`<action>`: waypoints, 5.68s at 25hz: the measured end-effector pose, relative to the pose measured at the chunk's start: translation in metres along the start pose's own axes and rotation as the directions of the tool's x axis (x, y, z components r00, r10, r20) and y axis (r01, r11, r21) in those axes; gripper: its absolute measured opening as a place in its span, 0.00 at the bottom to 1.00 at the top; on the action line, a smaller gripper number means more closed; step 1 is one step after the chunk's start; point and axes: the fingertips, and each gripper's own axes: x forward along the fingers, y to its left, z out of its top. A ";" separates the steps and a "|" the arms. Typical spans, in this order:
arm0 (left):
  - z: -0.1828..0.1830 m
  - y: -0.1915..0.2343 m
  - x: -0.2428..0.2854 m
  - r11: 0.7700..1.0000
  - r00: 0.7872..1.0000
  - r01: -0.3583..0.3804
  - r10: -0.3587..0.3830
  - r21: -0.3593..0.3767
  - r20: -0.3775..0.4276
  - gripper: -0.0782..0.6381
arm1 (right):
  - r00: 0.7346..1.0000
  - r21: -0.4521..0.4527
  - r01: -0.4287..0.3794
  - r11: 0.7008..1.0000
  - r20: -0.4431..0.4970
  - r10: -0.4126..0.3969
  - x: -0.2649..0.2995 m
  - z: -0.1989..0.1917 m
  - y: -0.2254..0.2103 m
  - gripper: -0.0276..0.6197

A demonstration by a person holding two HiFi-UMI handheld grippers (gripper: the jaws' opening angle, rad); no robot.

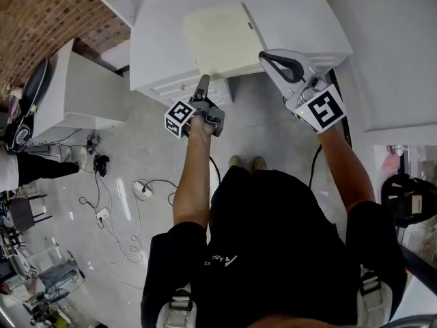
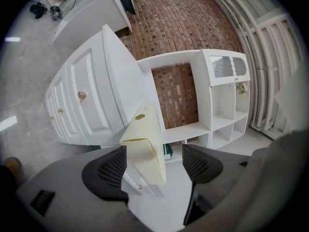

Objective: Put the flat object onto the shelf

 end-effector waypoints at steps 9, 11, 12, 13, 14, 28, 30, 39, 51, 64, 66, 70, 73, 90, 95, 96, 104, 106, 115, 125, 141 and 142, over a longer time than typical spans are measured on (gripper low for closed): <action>0.002 0.027 0.035 0.993 0.999 -0.034 0.030 -0.112 -0.031 0.64 | 0.998 0.031 0.032 0.999 -0.046 -0.031 0.012 -0.023 -0.012 0.05; 0.004 0.031 0.040 0.991 0.999 -0.037 0.033 -0.129 -0.027 0.64 | 0.998 0.040 0.038 0.999 -0.058 -0.035 0.012 -0.029 -0.013 0.05; 0.005 0.033 0.044 0.990 0.999 -0.039 0.035 -0.137 -0.026 0.64 | 0.997 0.044 0.041 0.998 -0.063 -0.038 0.012 -0.032 -0.014 0.05; 0.006 0.035 0.047 0.989 0.999 -0.040 0.037 -0.144 -0.026 0.64 | 0.997 0.048 0.043 0.998 -0.068 -0.040 0.011 -0.034 -0.015 0.05; 0.006 0.036 0.051 0.988 0.999 -0.041 0.037 -0.147 -0.029 0.64 | 0.996 0.051 0.046 0.998 -0.073 -0.042 0.011 -0.035 -0.015 0.05; 0.000 0.035 0.081 0.985 0.996 -0.002 -0.015 -0.174 -0.092 0.55 | 0.990 0.054 0.094 0.994 -0.108 -0.088 0.006 -0.049 -0.030 0.05; 0.000 0.034 0.080 0.984 0.994 0.006 -0.025 -0.180 -0.102 0.54 | 0.990 0.054 0.096 0.994 -0.113 -0.089 0.006 -0.050 -0.030 0.05; 0.003 0.024 0.079 0.991 0.992 0.011 -0.028 -0.133 -0.125 0.50 | 0.987 0.051 0.110 0.993 -0.119 -0.104 0.004 -0.052 -0.030 0.05; -0.011 -0.054 0.081 0.993 0.981 0.046 -0.065 -0.107 -0.182 0.49 | 0.977 0.014 0.190 0.982 -0.105 -0.187 -0.010 -0.045 -0.048 0.05; -0.036 -0.163 0.084 0.985 0.947 0.131 -0.159 -0.117 -0.278 0.49 | 0.939 -0.081 0.330 0.940 -0.074 -0.336 -0.042 -0.017 -0.071 0.05; -0.043 -0.179 0.085 0.982 0.941 0.150 -0.177 -0.114 -0.289 0.49 | 0.933 -0.085 0.342 0.936 -0.090 -0.349 -0.051 -0.016 -0.072 0.05; -0.060 -0.206 0.088 0.976 0.929 0.181 -0.210 -0.121 -0.303 0.49 | 0.931 -0.094 0.353 0.931 -0.058 -0.360 -0.065 -0.001 -0.076 0.05; -0.076 -0.221 0.094 0.973 0.923 0.193 -0.224 -0.128 -0.314 0.49 | 0.927 -0.097 0.368 0.925 -0.039 -0.373 -0.079 0.007 -0.088 0.05; -0.200 -0.327 0.156 0.956 0.914 0.267 -0.291 -0.121 -0.282 0.49 | 0.948 -0.360 0.285 0.888 -0.028 -0.316 -0.201 0.029 -0.201 0.05; -0.227 -0.376 0.176 0.946 0.911 0.309 -0.324 -0.100 -0.256 0.49 | 0.948 -0.444 0.305 0.843 0.056 -0.313 -0.224 0.065 -0.244 0.05; -0.232 -0.387 0.179 0.943 0.909 0.318 -0.332 -0.094 -0.251 0.49 | 0.949 -0.471 0.303 0.828 0.069 -0.308 -0.227 0.074 -0.251 0.08; -0.265 -0.464 0.204 0.916 0.891 0.397 -0.399 -0.053 -0.218 0.49 | 0.959 -0.681 0.249 0.689 0.073 -0.274 -0.234 0.119 -0.303 0.19; -0.270 -0.480 0.207 0.908 0.884 0.416 -0.416 -0.049 -0.212 0.49 | 0.961 -0.728 0.230 0.645 0.064 -0.271 -0.234 0.126 -0.314 0.22; -0.272 -0.545 0.216 0.873 0.849 0.488 -0.478 -0.014 -0.223 0.49 | 0.939 -0.868 0.168 0.467 -0.003 -0.343 -0.225 0.137 -0.367 0.44; -0.246 -0.616 0.231 0.813 0.790 0.582 -0.564 0.005 -0.239 0.49 | 0.877 -0.972 0.129 0.198 0.018 -0.480 -0.183 0.150 -0.424 0.57; -0.239 -0.679 0.227 0.728 0.715 0.680 -0.635 0.082 -0.293 0.49 | 0.744 -0.981 0.161 -0.110 0.194 -0.640 -0.156 0.189 -0.485 0.63; -0.237 -0.682 0.228 0.726 0.713 0.682 -0.635 0.087 -0.295 0.49 | 0.740 -0.980 0.163 -0.111 0.196 -0.643 -0.153 0.191 -0.488 0.63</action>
